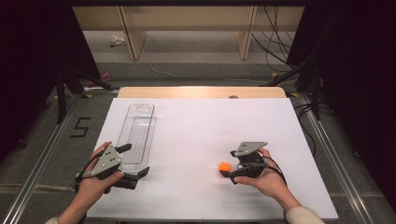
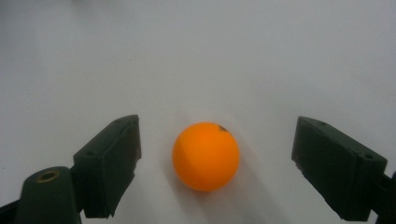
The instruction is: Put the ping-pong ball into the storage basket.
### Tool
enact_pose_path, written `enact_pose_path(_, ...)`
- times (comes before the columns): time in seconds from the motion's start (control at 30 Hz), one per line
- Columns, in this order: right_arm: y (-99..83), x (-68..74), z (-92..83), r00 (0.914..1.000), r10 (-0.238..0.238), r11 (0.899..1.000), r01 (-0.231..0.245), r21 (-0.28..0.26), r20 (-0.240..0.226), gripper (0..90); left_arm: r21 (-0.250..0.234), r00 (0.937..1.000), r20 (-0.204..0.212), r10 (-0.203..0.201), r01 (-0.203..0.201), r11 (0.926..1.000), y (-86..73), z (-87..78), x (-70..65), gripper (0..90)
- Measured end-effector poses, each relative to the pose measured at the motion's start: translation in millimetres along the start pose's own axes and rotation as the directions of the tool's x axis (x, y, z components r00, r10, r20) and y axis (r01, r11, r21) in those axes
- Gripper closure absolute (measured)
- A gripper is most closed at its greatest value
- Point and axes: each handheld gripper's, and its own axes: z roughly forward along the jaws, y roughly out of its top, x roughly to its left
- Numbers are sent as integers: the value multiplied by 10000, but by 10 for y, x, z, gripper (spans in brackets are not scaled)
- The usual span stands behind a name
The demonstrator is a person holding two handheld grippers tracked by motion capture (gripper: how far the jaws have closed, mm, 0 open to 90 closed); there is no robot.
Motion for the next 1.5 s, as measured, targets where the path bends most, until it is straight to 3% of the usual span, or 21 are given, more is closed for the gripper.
enact_pose_path(0.4,31,-14,190,9998,-92,9982,103,588,-204,183,-31,10000,-8,-4,4,10000,0,0,1,0)
enact_pose_path(0.7,23,-25,232,9996,-61,9966,84,823,-273,206,-34,10000,2,3,-3,10000,1,-1,0,0)
enact_pose_path(1.5,4,-27,284,9981,11,9882,82,1527,-609,478,-12,10000,8,14,-14,10000,2,-3,0,0)
